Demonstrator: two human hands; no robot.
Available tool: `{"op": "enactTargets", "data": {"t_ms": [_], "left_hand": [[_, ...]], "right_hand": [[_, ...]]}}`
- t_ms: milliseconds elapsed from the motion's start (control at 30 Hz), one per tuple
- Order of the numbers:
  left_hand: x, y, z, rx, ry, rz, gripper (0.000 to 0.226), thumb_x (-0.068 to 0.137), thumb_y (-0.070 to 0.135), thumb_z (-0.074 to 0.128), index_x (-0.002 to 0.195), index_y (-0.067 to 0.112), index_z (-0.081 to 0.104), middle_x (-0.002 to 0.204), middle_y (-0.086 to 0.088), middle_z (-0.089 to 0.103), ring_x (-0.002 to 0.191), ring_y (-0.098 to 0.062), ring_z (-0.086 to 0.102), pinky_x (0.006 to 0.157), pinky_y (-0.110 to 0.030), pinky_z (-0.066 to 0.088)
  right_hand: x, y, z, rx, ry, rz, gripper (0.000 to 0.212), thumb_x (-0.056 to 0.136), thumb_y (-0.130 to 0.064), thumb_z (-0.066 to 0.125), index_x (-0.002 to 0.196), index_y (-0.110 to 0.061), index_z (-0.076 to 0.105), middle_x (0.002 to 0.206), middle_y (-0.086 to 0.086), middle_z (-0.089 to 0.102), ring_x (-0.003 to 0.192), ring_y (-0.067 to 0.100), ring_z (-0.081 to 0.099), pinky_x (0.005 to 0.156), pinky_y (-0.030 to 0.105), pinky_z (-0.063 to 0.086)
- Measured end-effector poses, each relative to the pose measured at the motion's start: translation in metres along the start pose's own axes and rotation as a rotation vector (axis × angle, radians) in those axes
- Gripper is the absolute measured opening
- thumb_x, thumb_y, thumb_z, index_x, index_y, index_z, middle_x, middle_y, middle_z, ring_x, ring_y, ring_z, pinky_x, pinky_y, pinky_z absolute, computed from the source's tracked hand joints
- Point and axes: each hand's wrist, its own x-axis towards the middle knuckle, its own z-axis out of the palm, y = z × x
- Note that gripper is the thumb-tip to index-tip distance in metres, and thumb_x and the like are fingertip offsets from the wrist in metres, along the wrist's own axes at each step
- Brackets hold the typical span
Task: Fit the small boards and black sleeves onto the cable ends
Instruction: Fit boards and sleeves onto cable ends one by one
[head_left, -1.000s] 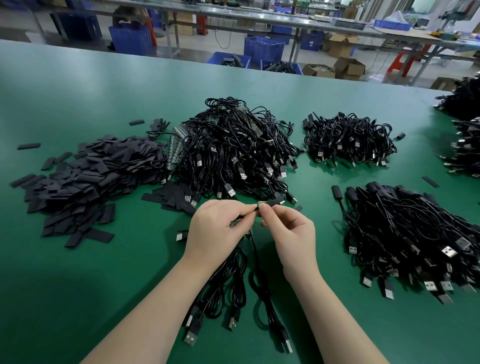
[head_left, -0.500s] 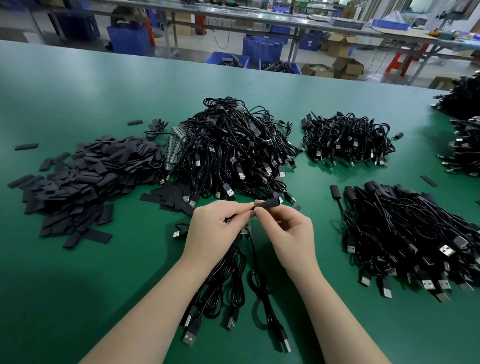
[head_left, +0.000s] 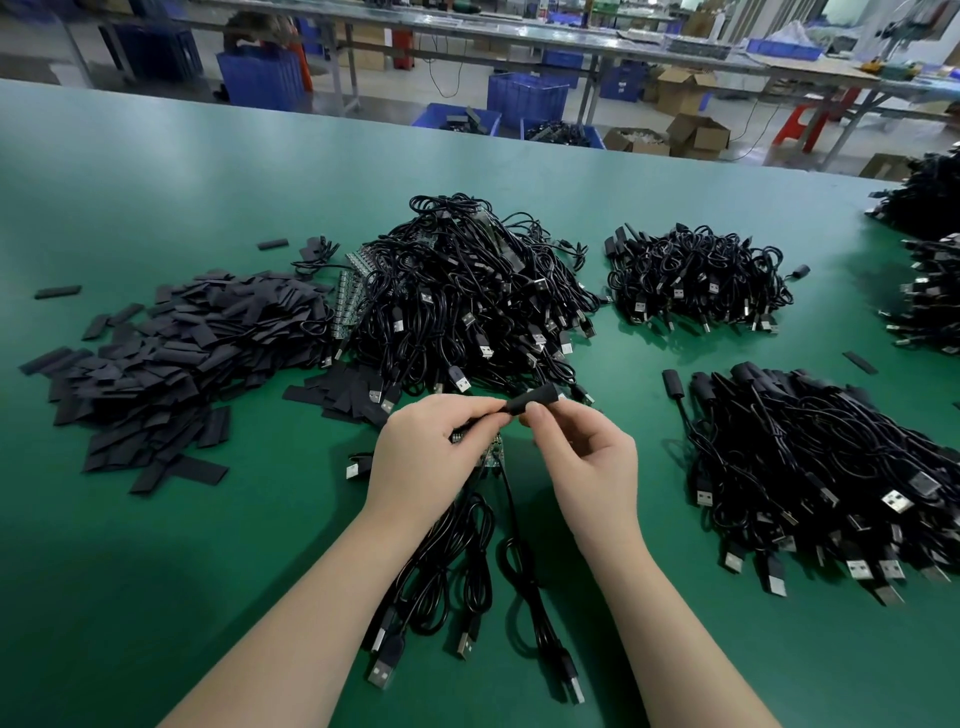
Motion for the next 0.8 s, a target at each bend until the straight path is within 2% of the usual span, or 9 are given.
{"op": "enactTargets", "data": {"t_ms": [100, 200, 267, 433, 600, 800], "left_hand": [[-0.0002, 0.001, -0.0002, 0.022, -0.019, 0.031, 0.016, 0.085, 0.017, 0.075, 0.1, 0.022, 0.078, 0.093, 0.013, 0.073, 0.09, -0.001, 0.066, 0.079, -0.029, 0.054], [0.0005, 0.0009, -0.0019, 0.024, -0.039, 0.069, 0.017, 0.086, 0.017, 0.072, 0.102, 0.021, 0.077, 0.096, 0.012, 0.074, 0.093, 0.0, 0.066, 0.082, -0.027, 0.054], [0.0014, 0.0013, -0.0025, 0.034, -0.046, 0.091, 0.017, 0.087, 0.019, 0.071, 0.102, 0.02, 0.077, 0.096, 0.011, 0.074, 0.093, 0.0, 0.066, 0.082, -0.027, 0.054], [0.0017, 0.0018, -0.0021, 0.043, -0.051, 0.121, 0.017, 0.086, 0.024, 0.068, 0.1, 0.02, 0.078, 0.091, 0.011, 0.074, 0.087, -0.002, 0.066, 0.078, -0.026, 0.053], [0.0015, 0.0002, -0.0011, 0.051, -0.01, 0.105, 0.021, 0.084, 0.028, 0.069, 0.102, 0.022, 0.077, 0.094, 0.013, 0.074, 0.089, -0.001, 0.066, 0.079, -0.023, 0.053], [0.0007, -0.0017, 0.0006, 0.135, -0.038, 0.236, 0.018, 0.088, 0.027, 0.067, 0.098, 0.018, 0.078, 0.088, 0.01, 0.075, 0.083, -0.005, 0.068, 0.074, -0.033, 0.053]], "right_hand": [[0.0011, -0.0021, -0.0025, 0.119, -0.052, 0.06, 0.032, 0.092, -0.011, 0.069, 0.094, -0.042, 0.076, 0.085, -0.01, 0.072, 0.081, 0.006, 0.064, 0.079, 0.027, 0.056], [0.0021, -0.005, -0.0044, 0.201, -0.089, 0.13, 0.028, 0.09, -0.008, 0.069, 0.091, -0.034, 0.079, 0.089, -0.01, 0.075, 0.077, 0.003, 0.066, 0.071, 0.016, 0.054], [0.0033, -0.0052, -0.0057, 0.188, -0.096, 0.153, 0.029, 0.089, -0.009, 0.07, 0.086, -0.036, 0.08, 0.088, -0.009, 0.076, 0.075, 0.001, 0.067, 0.07, 0.013, 0.052], [0.0044, -0.0028, -0.0067, 0.124, -0.12, 0.137, 0.019, 0.087, -0.01, 0.074, 0.086, -0.029, 0.079, 0.089, -0.007, 0.078, 0.08, 0.002, 0.069, 0.076, 0.018, 0.054], [0.0038, -0.0011, -0.0054, 0.124, -0.092, 0.113, 0.027, 0.087, -0.011, 0.074, 0.082, -0.037, 0.08, 0.082, -0.007, 0.077, 0.077, 0.002, 0.069, 0.073, 0.014, 0.052], [0.0019, 0.0011, -0.0026, 0.137, -0.037, 0.122, 0.016, 0.088, -0.008, 0.073, 0.092, -0.023, 0.078, 0.089, -0.01, 0.078, 0.081, 0.0, 0.07, 0.075, 0.012, 0.051]]}}
